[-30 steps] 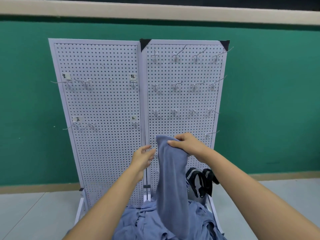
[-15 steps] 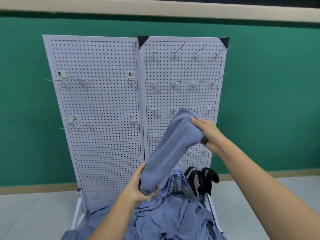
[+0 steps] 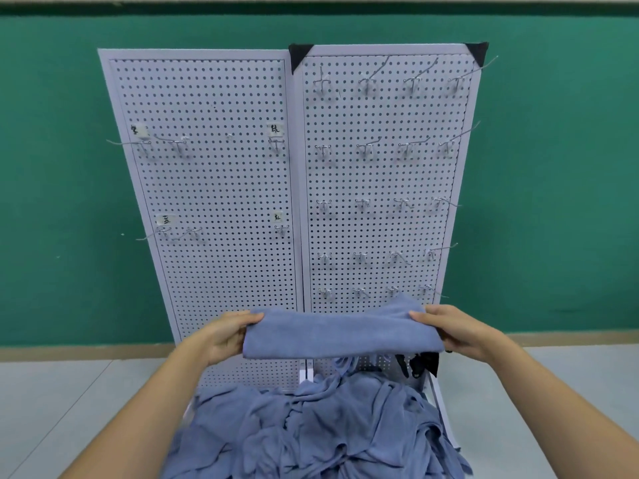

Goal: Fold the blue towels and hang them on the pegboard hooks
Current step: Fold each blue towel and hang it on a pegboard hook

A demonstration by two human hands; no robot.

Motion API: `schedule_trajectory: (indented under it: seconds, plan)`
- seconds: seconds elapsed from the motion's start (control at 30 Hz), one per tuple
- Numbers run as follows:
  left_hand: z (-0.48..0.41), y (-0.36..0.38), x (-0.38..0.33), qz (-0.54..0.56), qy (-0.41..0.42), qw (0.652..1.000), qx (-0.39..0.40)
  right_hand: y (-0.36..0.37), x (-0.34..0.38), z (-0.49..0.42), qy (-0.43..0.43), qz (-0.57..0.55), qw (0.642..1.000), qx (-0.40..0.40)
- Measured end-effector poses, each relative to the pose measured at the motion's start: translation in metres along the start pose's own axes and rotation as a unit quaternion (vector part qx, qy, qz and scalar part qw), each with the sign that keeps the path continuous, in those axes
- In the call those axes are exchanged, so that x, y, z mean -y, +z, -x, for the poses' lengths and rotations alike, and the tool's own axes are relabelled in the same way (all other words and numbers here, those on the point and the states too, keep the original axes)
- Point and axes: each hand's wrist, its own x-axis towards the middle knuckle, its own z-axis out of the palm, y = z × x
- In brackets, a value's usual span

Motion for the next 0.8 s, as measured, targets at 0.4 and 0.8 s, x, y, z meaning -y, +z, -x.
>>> schedule_trajectory:
  seconds: [0.4,0.8]
  plan:
    - [0.017,-0.022,-0.024,0.037,0.175,0.983,0.027,0.006,0.017,-0.007,-0.137,-0.137,0.981,0.007]
    - [0.0,0.018,-0.012,-0.11,0.203,0.963,-0.14,0.027,0.035,-0.006,-0.147,0.01,0.985,-0.089]
